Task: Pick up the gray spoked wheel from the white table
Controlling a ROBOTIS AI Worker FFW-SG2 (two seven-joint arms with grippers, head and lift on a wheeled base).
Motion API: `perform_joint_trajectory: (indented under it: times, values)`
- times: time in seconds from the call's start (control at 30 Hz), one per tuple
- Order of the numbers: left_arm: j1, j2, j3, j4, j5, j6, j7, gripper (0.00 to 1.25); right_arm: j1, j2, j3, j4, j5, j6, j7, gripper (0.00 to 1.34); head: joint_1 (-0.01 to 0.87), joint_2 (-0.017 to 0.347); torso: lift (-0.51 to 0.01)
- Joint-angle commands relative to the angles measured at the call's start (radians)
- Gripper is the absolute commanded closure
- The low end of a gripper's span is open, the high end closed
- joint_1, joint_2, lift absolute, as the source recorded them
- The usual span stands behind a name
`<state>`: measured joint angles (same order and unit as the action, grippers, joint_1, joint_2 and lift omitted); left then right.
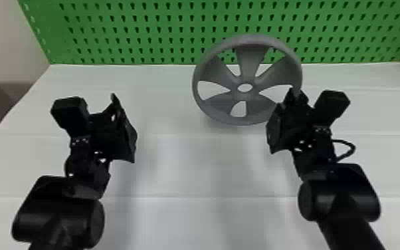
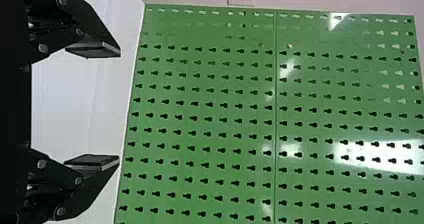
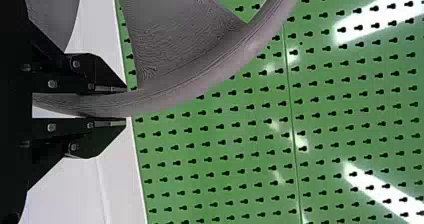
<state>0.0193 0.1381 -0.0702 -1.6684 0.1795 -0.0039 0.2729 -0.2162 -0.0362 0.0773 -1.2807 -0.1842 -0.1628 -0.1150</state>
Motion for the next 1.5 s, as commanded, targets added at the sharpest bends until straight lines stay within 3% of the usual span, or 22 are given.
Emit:
perform_joint_trajectory:
  times: [0.0, 0.73, 1.47]
  values:
    - [0.001, 0.000, 0.007, 0.018, 0.028, -0.019, -0.047, 0.49, 0.026, -0.005, 0.001, -0.008, 0.011, -0.034, 0.000, 1.24, 0.782, 0.066, -0.081]
    - [0.004, 0.000, 0.026, 0.021, 0.061, -0.013, -0.147, 0.49, 0.043, -0.007, 0.012, -0.039, 0.068, -0.034, -0.002, 1.24, 0.782, 0.066, -0.081]
    - [-0.007, 0.000, 0.024, 0.021, 0.049, -0.004, -0.158, 0.49, 0.035, -0.010, 0.021, -0.043, 0.075, -0.010, -0.002, 1.24, 0.782, 0.066, -0.081]
